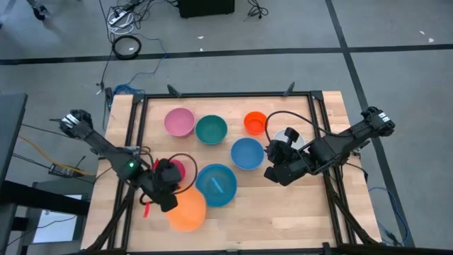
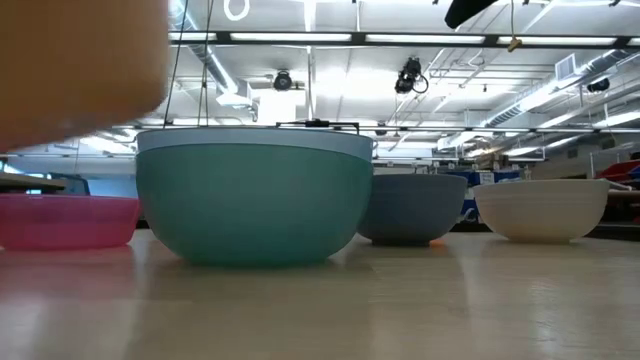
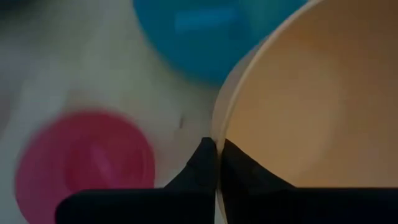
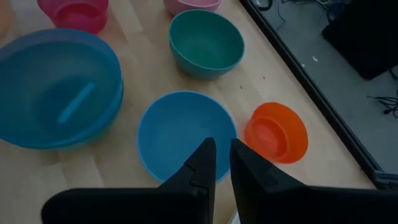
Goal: Nest bowls inside each other
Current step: Stack the light orange bowl on top of the blue bowl
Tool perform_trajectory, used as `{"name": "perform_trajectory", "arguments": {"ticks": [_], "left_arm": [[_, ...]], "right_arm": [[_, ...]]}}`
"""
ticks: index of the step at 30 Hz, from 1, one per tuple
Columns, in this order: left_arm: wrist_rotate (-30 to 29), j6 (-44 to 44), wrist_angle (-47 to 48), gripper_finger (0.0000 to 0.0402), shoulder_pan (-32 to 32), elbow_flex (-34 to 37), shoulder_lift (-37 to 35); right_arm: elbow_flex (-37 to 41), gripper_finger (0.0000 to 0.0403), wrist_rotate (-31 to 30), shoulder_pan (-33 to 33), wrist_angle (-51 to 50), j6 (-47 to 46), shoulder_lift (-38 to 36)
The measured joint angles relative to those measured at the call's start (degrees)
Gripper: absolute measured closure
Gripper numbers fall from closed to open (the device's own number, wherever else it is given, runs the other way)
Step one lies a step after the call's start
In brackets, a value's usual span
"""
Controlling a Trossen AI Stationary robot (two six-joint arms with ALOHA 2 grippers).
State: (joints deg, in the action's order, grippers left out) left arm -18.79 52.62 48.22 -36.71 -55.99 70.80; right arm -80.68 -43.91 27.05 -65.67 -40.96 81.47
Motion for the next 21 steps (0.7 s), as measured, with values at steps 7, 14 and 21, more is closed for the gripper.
{"name": "perform_trajectory", "arguments": {"ticks": [7,14,21], "left_arm": [[-7.31,-12.66,-3.01,0.0393,8.63,-5.76,0.38],[-4.72,-23.27,-9.27,0.0393,18.38,-5.74,3.30],[0.37,-26.90,-10.37,0.0393,22.01,-5.72,8.90]], "right_arm": [[0.00,0.0367,-1.44,-0.17,0.24,0.57,0.00],[0.00,0.0369,-2.86,-0.28,0.33,0.38,0.00],[0.00,0.0371,-5.12,-0.64,0.20,-0.73,0.00]]}}
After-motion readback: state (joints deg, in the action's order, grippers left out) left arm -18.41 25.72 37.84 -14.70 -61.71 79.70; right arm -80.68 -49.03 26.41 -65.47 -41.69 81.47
